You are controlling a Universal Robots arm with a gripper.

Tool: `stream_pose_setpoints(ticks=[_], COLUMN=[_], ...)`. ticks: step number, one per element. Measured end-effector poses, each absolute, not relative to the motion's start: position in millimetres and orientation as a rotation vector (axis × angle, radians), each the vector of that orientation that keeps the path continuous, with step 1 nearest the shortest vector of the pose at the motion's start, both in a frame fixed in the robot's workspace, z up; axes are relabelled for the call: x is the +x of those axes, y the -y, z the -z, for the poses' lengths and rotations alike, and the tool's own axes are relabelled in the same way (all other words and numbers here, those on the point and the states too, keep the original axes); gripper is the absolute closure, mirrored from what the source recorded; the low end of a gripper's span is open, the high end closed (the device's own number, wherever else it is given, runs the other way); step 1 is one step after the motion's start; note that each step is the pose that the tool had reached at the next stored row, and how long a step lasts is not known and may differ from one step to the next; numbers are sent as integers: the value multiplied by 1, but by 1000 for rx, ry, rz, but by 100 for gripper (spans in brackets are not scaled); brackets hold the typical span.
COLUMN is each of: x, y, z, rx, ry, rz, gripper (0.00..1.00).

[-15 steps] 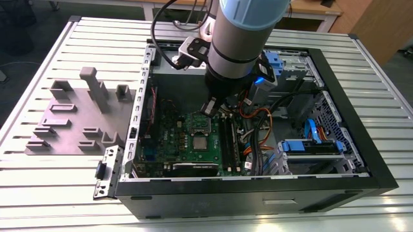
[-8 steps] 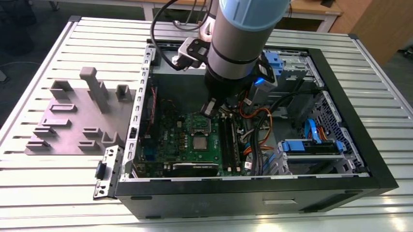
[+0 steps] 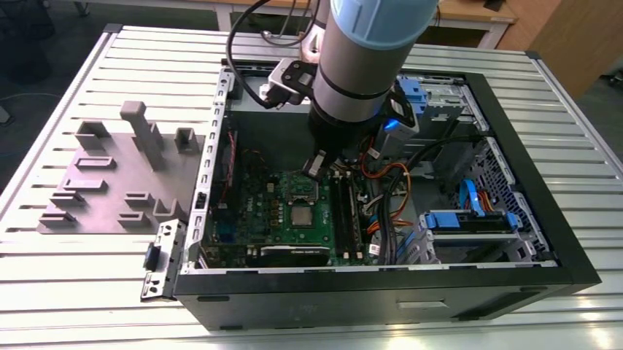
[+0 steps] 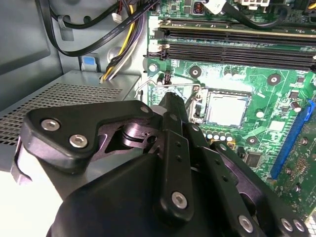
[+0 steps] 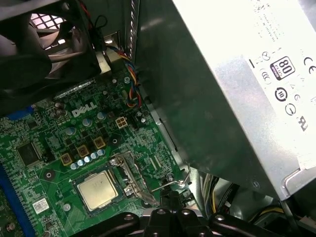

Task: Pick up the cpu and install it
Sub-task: 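Close the cpu cover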

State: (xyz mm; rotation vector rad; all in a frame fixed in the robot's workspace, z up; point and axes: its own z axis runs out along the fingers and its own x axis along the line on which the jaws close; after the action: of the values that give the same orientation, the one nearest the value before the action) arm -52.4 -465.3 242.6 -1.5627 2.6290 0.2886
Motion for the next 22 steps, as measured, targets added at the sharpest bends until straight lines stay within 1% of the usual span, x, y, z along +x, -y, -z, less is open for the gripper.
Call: stream_pose_setpoints(ticks=[22], x=[-52], y=[478], z=[-243], rx=[-1563], ry=[-2629], rz=[-289], gripper=[89])
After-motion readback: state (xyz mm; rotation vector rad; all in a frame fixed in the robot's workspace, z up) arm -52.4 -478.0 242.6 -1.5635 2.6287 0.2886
